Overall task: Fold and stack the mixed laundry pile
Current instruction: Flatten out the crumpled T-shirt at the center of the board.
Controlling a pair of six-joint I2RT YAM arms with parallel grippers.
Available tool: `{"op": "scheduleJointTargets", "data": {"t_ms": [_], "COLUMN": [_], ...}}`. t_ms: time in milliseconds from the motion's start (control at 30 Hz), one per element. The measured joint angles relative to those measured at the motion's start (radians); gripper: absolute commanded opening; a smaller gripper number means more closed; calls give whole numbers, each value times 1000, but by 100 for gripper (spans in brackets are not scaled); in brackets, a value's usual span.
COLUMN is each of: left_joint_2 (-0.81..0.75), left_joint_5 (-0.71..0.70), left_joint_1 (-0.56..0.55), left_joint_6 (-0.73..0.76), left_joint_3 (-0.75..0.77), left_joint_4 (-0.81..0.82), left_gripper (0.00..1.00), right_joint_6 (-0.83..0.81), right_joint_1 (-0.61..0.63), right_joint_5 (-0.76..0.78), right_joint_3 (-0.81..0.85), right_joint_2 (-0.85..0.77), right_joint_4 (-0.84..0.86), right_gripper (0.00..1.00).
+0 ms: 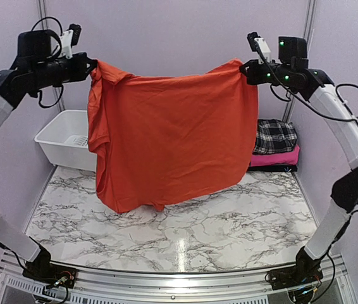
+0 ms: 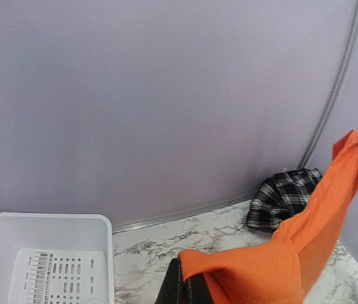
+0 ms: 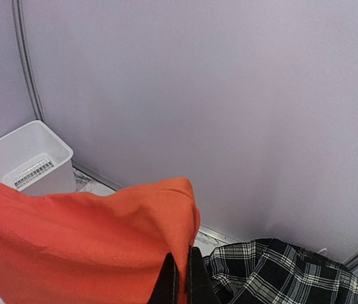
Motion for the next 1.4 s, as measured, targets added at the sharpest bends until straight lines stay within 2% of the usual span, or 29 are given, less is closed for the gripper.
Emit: {"op": "scheduleJointTargets", "data": {"t_ms": [200, 267, 333, 500, 600, 633, 667, 700, 767, 800, 833, 867, 933, 1000, 1067, 1167, 1267, 1400], "left_joint_2": [355, 445, 477, 400, 269, 207, 142, 79, -48, -111, -160, -219, -333, -428, -498, -516, -470, -348], "left_joint_5": [8, 46, 90, 193, 251, 270, 292, 315, 371, 399, 421, 439, 454, 443, 421, 400, 371, 296], "left_joint_1": [113, 140, 156, 168, 166, 165, 164, 165, 165, 165, 165, 165, 164, 164, 164, 164, 164, 152], "left_joint_6": [-39, -62, -87, -120, -119, -114, -107, -101, -87, -84, -82, -84, -94, -107, -109, -106, -105, -102], "left_joint_3": [283, 397, 450, 411, 264, 178, 86, -8, -206, -309, -389, -487, -653, -750, -773, -739, -717, -718], "left_joint_4": [30, 53, 98, 237, 311, 338, 351, 366, 371, 367, 357, 352, 307, 243, 182, 161, 158, 145], "left_gripper": [0, 0, 0, 0, 0, 2, 11, 25, 62, 74, 89, 98, 99, 99, 99, 99, 99, 99], "right_joint_6": [50, 76, 93, 101, 92, 91, 92, 95, 111, 122, 121, 125, 126, 117, 105, 77, 60, 56], "right_joint_1": [-56, -71, -79, -82, -82, -83, -82, -82, -82, -82, -78, -76, -71, -70, -70, -70, -70, -66], "right_joint_5": [10, 6, -4, -45, -71, -83, -101, -122, -174, -200, -230, -265, -288, -298, -283, -256, -245, -256], "right_joint_3": [328, 384, 385, 328, 238, 172, 92, -11, -254, -352, -485, -643, -795, -923, -964, -934, -849, -785], "right_joint_2": [330, 386, 387, 269, 144, 84, 23, -48, -197, -253, -324, -407, -496, -598, -690, -755, -684, -461], "right_joint_4": [13, 41, 76, 213, 275, 296, 318, 340, 365, 364, 364, 332, 270, 168, 78, 40, 45, 66], "right_gripper": [0, 0, 0, 0, 0, 0, 0, 9, 45, 64, 88, 97, 99, 98, 99, 98, 87, 74]}}
